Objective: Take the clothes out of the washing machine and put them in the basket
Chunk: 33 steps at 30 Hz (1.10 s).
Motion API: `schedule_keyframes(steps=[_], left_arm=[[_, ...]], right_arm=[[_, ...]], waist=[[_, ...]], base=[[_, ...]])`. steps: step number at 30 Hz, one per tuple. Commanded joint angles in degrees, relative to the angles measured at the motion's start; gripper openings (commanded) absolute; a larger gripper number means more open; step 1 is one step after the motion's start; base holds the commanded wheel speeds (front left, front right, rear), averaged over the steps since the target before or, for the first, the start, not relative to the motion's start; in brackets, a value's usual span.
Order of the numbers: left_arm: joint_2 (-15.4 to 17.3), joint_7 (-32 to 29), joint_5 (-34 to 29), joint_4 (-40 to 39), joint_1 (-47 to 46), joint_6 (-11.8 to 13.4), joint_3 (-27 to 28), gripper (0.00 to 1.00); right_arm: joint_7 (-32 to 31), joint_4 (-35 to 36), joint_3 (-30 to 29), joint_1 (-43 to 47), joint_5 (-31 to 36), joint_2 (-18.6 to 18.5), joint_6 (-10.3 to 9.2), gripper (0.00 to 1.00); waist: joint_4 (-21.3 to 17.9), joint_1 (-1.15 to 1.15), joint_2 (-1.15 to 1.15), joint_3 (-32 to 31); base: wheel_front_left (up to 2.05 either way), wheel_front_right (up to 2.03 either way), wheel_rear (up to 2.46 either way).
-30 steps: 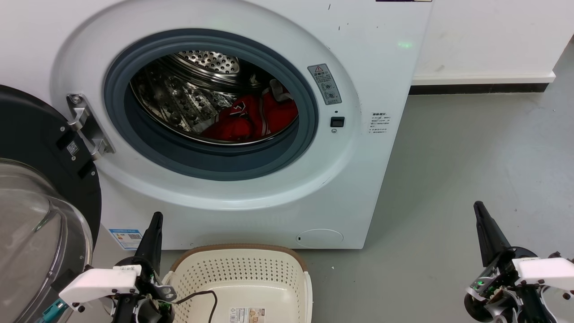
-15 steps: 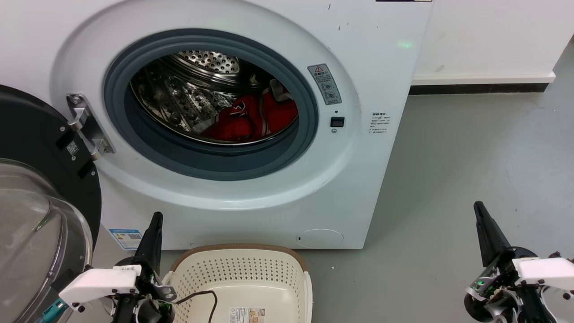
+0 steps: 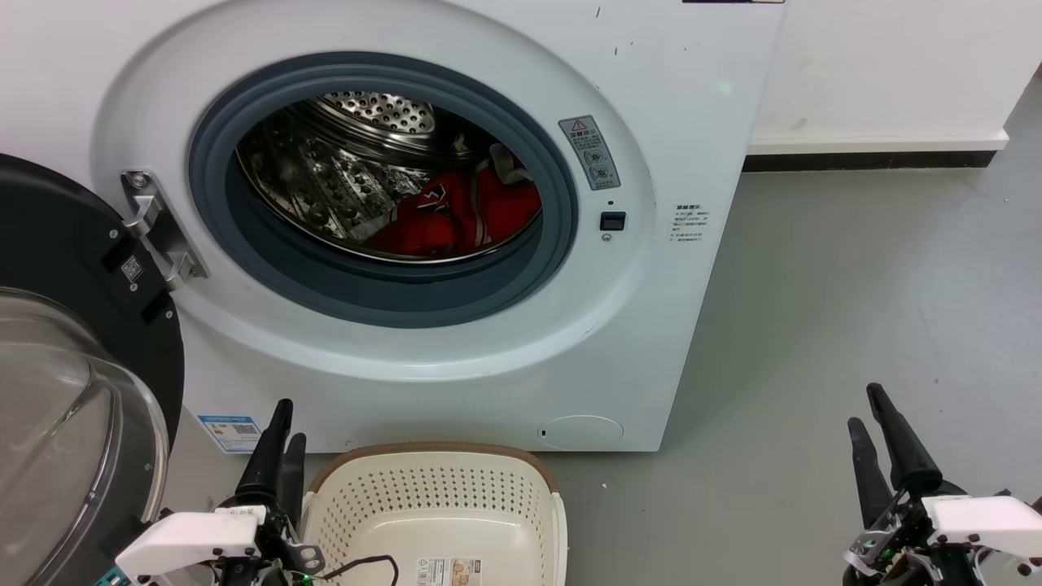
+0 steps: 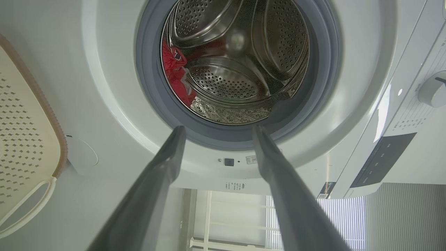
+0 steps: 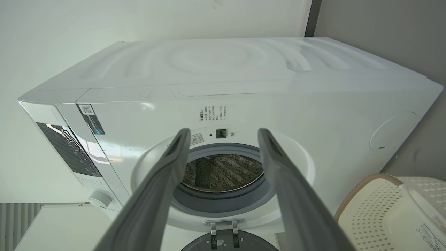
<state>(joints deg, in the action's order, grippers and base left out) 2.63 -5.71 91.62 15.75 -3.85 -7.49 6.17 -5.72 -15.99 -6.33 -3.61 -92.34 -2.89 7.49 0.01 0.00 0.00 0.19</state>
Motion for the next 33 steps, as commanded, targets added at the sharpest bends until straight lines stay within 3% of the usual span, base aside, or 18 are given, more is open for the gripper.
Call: schedule_keyframes(steps=[1, 33], left_arm=[[0.16, 0.75, -1.67, -1.60, -0.92, 0.00, 0.14, 1.00], [0.22, 8.39, -37.11, -10.19, 1.55, 6.16, -4.51, 1.00]], right_arm=[[0.71, 1.22, 0.05, -0.82, 1.26, -0.04, 0.00, 1.00], [8.41, 12.87, 2.25, 3.30, 41.60, -0.04, 0.00, 1.00]], waist=[[0.01, 0.00, 0.00, 0.01], [0.07, 0.00, 0.00, 0.37]], base=[[0.00, 0.00, 0.00], [0.00, 0.00, 0.00]])
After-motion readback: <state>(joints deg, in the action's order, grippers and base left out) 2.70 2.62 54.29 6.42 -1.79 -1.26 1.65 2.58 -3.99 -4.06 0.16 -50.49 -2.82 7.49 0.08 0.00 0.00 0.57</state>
